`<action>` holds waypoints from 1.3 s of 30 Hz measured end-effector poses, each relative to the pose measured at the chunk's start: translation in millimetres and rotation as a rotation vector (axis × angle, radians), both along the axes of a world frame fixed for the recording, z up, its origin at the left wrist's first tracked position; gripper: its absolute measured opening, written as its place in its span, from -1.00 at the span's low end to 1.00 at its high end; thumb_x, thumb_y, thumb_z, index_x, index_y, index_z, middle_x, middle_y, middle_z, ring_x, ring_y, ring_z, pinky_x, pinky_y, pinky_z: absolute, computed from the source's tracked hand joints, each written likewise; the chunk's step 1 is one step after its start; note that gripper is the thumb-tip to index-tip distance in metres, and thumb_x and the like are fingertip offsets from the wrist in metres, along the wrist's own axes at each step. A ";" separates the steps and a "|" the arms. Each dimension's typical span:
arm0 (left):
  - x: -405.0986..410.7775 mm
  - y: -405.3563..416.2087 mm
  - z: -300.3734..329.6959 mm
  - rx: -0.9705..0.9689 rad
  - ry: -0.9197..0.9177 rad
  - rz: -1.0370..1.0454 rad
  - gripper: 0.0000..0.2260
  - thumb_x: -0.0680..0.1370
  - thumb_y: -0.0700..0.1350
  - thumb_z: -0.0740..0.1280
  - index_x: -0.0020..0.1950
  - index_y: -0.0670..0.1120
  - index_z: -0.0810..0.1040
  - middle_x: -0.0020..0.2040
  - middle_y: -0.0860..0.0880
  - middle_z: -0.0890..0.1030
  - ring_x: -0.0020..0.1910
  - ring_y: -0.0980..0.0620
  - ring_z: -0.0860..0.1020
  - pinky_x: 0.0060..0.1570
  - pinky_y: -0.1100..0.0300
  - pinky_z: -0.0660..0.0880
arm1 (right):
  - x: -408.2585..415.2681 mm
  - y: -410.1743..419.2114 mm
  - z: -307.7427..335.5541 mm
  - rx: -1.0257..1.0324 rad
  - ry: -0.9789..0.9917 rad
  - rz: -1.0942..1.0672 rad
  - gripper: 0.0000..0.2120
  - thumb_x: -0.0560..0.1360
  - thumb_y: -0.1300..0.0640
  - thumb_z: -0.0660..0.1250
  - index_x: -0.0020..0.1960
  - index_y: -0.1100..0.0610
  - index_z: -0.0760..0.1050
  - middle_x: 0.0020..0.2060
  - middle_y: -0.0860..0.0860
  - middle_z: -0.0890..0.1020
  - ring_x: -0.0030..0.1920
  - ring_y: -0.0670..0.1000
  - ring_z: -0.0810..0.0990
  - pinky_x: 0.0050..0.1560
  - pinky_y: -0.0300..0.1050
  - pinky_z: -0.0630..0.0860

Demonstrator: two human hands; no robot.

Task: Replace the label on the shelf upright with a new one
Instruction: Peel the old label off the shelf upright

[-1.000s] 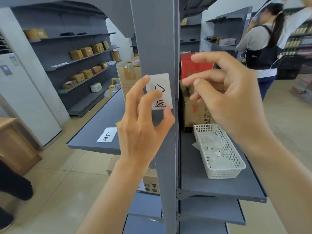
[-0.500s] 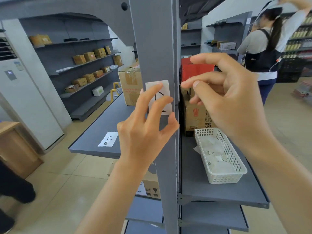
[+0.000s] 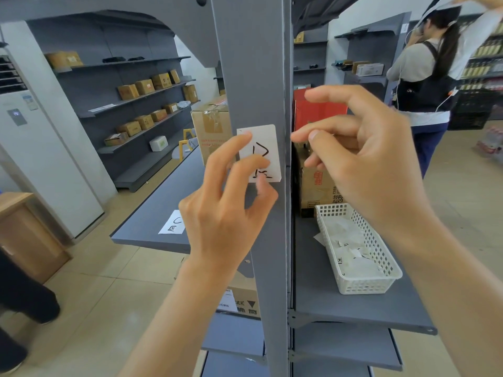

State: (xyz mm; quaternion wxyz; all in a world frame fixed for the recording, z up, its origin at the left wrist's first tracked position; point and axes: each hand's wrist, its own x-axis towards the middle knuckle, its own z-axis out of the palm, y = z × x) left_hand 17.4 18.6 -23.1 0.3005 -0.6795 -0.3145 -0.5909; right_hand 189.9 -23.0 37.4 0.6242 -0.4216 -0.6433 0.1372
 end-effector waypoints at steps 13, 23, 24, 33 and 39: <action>11.7 -8.2 -3.7 -0.147 -0.122 -0.051 -0.93 0.48 -0.09 0.55 -0.20 -0.03 0.76 0.13 -0.16 0.66 0.14 -0.10 0.67 -0.28 0.00 0.65 | 3.4 -4.6 0.1 -0.008 0.009 -0.011 -0.62 0.58 0.33 0.31 0.29 -0.03 0.56 -0.16 -0.08 0.79 -0.27 0.02 0.73 -0.21 -0.25 0.66; 24.1 -17.0 -0.2 -0.129 -0.076 0.097 -0.83 0.53 -0.14 0.46 -0.27 -0.05 0.70 0.20 -0.14 0.66 0.34 -0.18 0.58 -0.52 0.13 0.51 | 9.0 -8.3 1.3 -0.009 -0.009 0.000 -0.63 0.58 0.33 0.32 0.27 -0.03 0.57 -0.17 -0.09 0.79 -0.30 0.10 0.71 -0.15 0.02 0.70; 25.7 -18.4 -1.2 -0.142 -0.074 0.121 -0.83 0.54 -0.14 0.45 -0.26 -0.06 0.70 0.22 -0.14 0.65 0.36 -0.17 0.56 -0.53 0.13 0.50 | 9.2 -8.1 0.8 -0.008 -0.016 0.007 -0.64 0.58 0.32 0.32 0.27 -0.04 0.56 -0.17 -0.09 0.79 -0.30 0.12 0.71 -0.14 0.06 0.69; 35.9 -15.0 -11.3 -0.222 -0.028 0.318 -0.83 0.61 -0.13 0.32 -0.16 -0.09 0.60 0.41 0.06 0.38 0.52 -0.08 0.40 -0.48 0.24 0.18 | 7.0 -6.0 -9.8 -0.045 -0.054 0.054 -0.64 0.58 0.29 0.33 0.28 -0.05 0.56 -0.17 -0.13 0.79 -0.28 0.11 0.72 -0.14 0.03 0.68; 28.3 -16.0 -9.8 -0.213 -0.127 0.242 -0.86 0.62 -0.17 0.33 -0.12 -0.10 0.62 0.33 0.03 0.46 0.48 -0.07 0.45 -0.53 0.24 0.21 | 7.7 -6.0 -14.6 -0.075 -0.063 0.034 -0.64 0.57 0.30 0.33 0.27 -0.05 0.57 -0.16 -0.13 0.78 -0.28 0.09 0.72 -0.09 0.06 0.68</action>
